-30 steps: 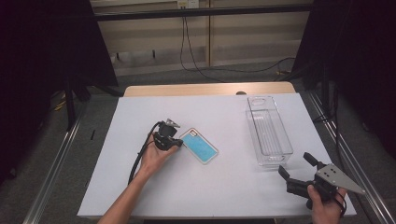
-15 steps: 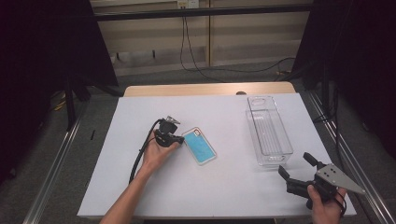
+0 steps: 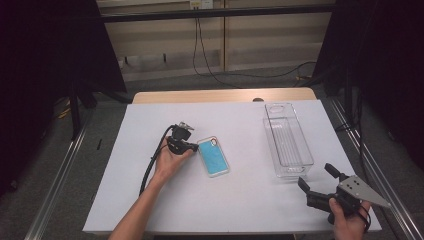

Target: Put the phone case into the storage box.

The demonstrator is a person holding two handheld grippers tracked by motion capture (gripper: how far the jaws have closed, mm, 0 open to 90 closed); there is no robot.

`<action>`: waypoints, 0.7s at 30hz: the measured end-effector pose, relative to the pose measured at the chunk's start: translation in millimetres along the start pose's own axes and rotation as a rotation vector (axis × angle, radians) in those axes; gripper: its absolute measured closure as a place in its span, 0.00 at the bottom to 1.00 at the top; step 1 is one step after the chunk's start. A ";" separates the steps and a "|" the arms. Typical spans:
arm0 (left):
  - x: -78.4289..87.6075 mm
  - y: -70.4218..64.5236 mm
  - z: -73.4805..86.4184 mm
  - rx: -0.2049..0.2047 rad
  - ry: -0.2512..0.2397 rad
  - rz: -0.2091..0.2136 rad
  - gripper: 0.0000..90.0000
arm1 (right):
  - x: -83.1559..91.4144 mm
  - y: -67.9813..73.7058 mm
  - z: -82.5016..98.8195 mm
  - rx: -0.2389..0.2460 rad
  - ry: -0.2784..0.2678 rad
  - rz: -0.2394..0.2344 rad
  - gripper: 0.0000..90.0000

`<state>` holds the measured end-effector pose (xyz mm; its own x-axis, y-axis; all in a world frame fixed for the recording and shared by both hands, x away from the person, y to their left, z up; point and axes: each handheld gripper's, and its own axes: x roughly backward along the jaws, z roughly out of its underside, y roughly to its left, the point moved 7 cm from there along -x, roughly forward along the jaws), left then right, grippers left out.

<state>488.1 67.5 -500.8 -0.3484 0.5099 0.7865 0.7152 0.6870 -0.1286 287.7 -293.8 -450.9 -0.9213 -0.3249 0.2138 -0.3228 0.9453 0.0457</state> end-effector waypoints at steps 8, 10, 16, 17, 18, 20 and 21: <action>-4.1 1.8 -4.4 0.005 -0.010 -0.007 1.00 | 0.3 0.0 0.0 -0.003 0.000 -0.001 0.01; -5.0 1.5 -5.5 0.006 -0.006 0.001 1.00 | 0.1 -0.1 0.1 -0.004 0.000 0.000 0.01; -8.0 0.1 -8.6 0.012 -0.010 0.003 1.00 | 0.2 -0.2 0.2 -0.004 0.001 0.000 0.01; -8.3 0.5 -8.9 0.012 -0.011 0.002 1.00 | 0.3 -0.2 0.2 -0.003 0.001 -0.001 0.01; -8.3 0.5 -8.9 0.012 -0.011 0.002 1.00 | 0.3 -0.2 0.2 -0.003 0.001 -0.001 0.01; -8.6 0.9 -9.2 0.006 -0.006 0.003 1.00 | -0.1 -0.6 0.5 -0.002 0.003 0.000 0.01; -9.4 0.0 -10.4 0.013 -0.010 0.007 1.00 | -0.1 -0.6 0.5 -0.002 0.003 0.000 0.01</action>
<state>497.7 57.3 -502.0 -0.3497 0.5199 0.7793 0.7097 0.6901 -0.1419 287.9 -294.3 -451.5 -0.9206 -0.3249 0.2165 -0.3223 0.9454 0.0480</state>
